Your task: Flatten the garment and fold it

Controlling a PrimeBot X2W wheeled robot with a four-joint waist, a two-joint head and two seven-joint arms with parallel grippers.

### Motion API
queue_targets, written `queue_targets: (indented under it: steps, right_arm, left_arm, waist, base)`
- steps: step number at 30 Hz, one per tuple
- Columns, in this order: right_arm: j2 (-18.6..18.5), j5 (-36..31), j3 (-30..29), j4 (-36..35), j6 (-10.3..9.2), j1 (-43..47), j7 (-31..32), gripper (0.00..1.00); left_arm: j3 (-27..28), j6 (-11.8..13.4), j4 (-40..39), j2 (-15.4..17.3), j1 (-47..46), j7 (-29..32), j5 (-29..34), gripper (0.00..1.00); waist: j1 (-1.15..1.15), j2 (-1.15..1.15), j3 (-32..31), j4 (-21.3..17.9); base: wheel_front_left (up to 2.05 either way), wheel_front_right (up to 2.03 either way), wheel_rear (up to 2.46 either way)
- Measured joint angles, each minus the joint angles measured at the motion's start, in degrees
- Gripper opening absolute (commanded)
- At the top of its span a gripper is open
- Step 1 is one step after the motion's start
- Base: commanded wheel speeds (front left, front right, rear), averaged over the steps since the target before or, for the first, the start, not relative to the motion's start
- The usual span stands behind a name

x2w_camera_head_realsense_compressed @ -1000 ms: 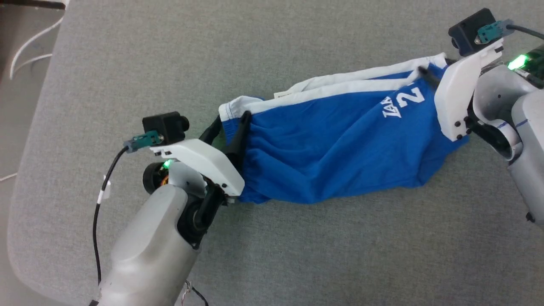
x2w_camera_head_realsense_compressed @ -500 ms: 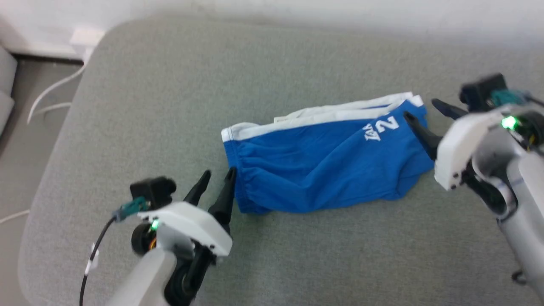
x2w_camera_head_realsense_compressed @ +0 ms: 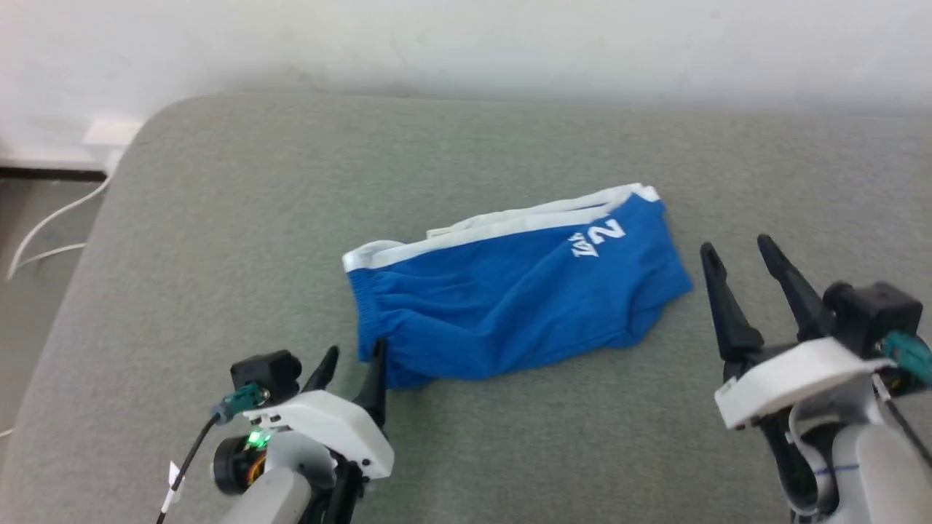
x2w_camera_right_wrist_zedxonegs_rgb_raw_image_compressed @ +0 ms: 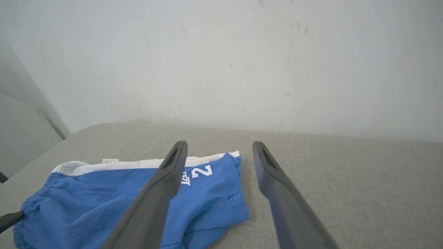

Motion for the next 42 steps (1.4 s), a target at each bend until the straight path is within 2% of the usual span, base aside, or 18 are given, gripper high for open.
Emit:
queue_targets:
  steps: [6,12,17,18,19,21,22,31,36,42]
  right_arm:
    - [1.64,-0.68,0.67,-2.22,-0.01,2.33,-0.11,1.00]
    - [1.78,-0.64,0.87,-2.91,-0.01,2.43,0.03,1.00]
    - [1.79,-0.48,1.04,-2.97,-0.01,2.41,0.12,1.00]
    - [1.80,-0.48,1.09,-2.94,-0.01,2.40,0.15,1.00]
    - [1.81,-0.48,1.14,-2.90,-0.01,2.38,0.15,1.00]
    - [1.82,-0.48,1.29,-2.76,-0.01,2.38,0.20,1.00]
    - [1.82,-0.48,1.40,-2.64,-0.01,2.37,0.49,1.00]
    - [1.86,-0.42,1.77,-2.24,-0.01,2.40,1.05,1.00]
    - [1.87,-0.20,1.93,-2.66,-0.01,2.41,1.08,1.00]
    - [1.88,-0.08,3.15,-3.38,-0.01,2.37,1.12,1.00]
  left_arm:
    - [-0.49,3.21,4.92,0.25,-0.12,2.05,1.36,1.00]
    - [-1.93,2.67,5.22,0.58,-0.78,7.73,0.18,1.00]
    - [-2.00,2.52,4.95,0.94,-1.46,8.47,-0.22,1.00]
    - [-2.04,2.53,4.98,0.99,-1.52,8.32,-0.13,0.96]
    - [-2.16,2.54,5.02,1.04,-1.61,8.32,0.08,0.85]
    - [-2.33,2.86,5.08,1.10,-1.77,8.23,0.53,0.90]
    - [-2.54,2.87,5.09,1.07,-1.92,8.11,0.56,1.00]
    - [-3.36,5.92,2.81,2.56,-2.18,6.35,3.30,1.00]
    - [-3.81,5.76,0.65,3.71,-2.25,5.45,4.74,1.00]
    - [-4.63,4.68,2.56,3.93,-4.31,6.97,4.99,1.00]
  waist:
    - [0.01,0.00,0.37,-3.17]
    - [0.00,0.00,1.10,-5.21]
    - [0.00,0.00,1.56,-5.32]
    - [0.01,0.00,1.59,-5.18]
    - [0.01,0.00,1.60,-5.00]
    - [0.01,0.00,1.56,-4.58]
    - [0.01,0.00,1.52,-4.37]
    - [0.01,0.00,0.47,-3.00]
    - [0.02,0.00,0.78,-2.85]
    - [0.01,0.00,2.18,-3.46]
  base:
    - [0.00,0.00,0.00]
    - [0.00,0.00,0.00]
    - [0.00,0.00,0.00]
    - [0.00,0.00,0.00]
    - [0.00,0.00,0.00]
    - [0.00,0.00,0.00]
    - [0.00,0.00,0.00]
    - [0.00,0.00,0.00]
    - [0.00,0.00,0.00]
    - [0.00,0.00,0.00]
